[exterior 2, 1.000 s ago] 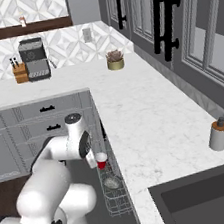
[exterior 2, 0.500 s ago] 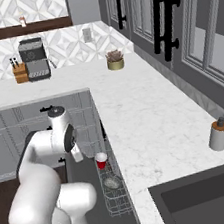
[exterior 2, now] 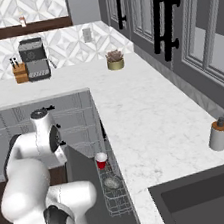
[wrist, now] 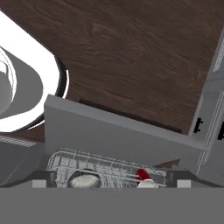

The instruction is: Pick up the cup and bowl from the counter, place them in the dishwasher, and close the dishwasher door.

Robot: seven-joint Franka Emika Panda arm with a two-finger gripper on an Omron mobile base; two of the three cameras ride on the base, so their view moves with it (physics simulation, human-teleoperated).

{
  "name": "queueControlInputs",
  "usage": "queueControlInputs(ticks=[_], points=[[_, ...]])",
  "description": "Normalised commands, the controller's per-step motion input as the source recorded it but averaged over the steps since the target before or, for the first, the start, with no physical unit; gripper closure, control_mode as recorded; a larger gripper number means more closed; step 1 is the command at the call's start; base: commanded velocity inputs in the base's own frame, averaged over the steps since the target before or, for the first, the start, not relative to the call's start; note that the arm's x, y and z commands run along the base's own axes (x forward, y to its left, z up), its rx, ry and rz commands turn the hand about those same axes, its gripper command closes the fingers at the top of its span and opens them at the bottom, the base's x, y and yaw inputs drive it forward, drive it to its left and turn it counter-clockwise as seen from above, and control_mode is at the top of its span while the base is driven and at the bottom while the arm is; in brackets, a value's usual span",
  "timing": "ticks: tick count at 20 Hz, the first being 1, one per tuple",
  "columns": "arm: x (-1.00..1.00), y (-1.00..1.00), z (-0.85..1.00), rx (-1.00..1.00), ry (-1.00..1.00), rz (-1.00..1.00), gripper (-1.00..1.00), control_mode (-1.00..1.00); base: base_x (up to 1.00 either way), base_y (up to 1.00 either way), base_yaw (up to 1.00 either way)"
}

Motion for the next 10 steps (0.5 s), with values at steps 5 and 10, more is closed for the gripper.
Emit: queueControlInputs(ticks=[5,10], points=[[0.00,0.54,-0.33,0.00,0.00,0.03,-1.00,-1.00,0.00,0.00,0.00],[0.00,0.41,-0.47,-0.02,0.00,0.00,-1.00,-1.00,0.00,0.00,0.00]])
